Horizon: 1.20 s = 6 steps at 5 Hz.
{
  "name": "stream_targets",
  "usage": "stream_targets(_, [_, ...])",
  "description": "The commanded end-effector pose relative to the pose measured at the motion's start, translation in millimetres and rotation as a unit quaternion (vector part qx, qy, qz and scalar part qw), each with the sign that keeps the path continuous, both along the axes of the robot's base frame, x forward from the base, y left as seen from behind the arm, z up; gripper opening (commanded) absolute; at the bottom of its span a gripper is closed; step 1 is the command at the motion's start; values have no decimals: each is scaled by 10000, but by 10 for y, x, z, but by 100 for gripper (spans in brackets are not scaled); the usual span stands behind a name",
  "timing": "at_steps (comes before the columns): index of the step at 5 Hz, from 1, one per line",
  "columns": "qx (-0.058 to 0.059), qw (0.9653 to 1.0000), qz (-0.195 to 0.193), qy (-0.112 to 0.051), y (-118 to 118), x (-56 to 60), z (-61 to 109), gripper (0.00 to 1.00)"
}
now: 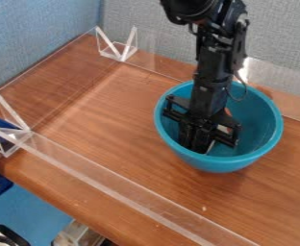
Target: Remove the mushroom from inside the blue bowl and put it on the table
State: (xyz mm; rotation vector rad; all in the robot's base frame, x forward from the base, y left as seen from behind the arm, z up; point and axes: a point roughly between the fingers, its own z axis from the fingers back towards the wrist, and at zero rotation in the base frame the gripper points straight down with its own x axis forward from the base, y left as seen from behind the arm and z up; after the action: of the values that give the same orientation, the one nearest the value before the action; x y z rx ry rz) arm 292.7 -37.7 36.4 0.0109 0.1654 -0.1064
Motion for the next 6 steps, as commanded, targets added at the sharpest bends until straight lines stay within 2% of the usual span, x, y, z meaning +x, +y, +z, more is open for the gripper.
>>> stream_targets(1, [22,9998,-53,-193,2,69,75,0])
stream_targets(6, [126,9995,-155,-242,35,95,74,0])
